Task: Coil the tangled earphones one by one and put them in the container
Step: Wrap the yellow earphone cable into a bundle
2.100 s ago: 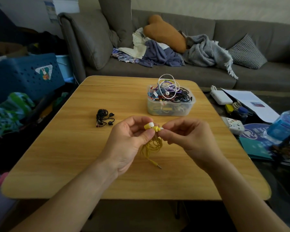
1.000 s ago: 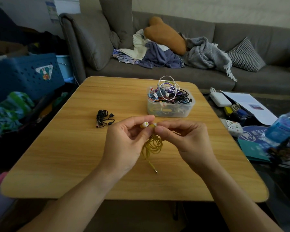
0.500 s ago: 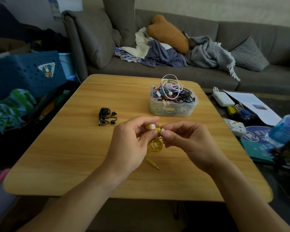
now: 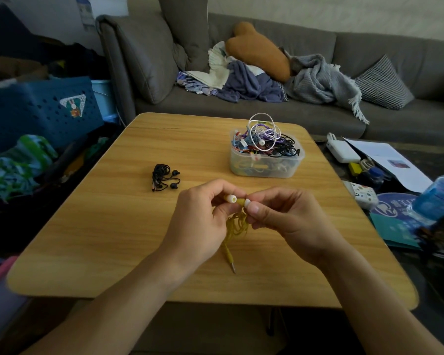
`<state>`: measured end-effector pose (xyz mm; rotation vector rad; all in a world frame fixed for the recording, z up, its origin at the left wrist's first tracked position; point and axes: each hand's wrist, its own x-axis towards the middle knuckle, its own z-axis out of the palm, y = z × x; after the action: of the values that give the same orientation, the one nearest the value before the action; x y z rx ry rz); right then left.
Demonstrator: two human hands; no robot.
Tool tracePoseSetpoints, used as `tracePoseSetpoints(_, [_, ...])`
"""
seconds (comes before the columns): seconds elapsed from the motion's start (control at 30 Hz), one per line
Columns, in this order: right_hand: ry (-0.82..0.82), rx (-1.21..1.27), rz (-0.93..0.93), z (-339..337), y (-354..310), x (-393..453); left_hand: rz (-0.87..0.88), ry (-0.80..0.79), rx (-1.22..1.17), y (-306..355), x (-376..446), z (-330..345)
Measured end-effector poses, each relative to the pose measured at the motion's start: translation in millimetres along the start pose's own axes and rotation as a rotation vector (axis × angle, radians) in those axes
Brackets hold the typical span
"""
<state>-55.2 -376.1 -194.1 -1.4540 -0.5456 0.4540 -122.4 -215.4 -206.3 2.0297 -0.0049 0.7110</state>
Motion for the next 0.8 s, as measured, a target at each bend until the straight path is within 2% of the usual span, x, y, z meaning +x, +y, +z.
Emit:
tracePoseSetpoints(0.17, [0.030, 0.016, 0.033, 2, 0, 0, 0.049, 0.006, 0.034, 2, 0, -1])
tracePoseSetpoints(0.47, [0.022, 0.219, 0.184, 7, 1, 0, 0.087, 0.019, 0.027, 2, -1, -2])
tracePoseSetpoints(0.6, [-0.002, 0.343, 0.249, 10, 2, 0, 0.179, 0.029, 0.069, 4, 2, -2])
tracePoseSetpoints(0.8, [-0.048, 0.604, 0.388, 18, 5, 1, 0.222, 0.069, 0.054, 7, 5, -1])
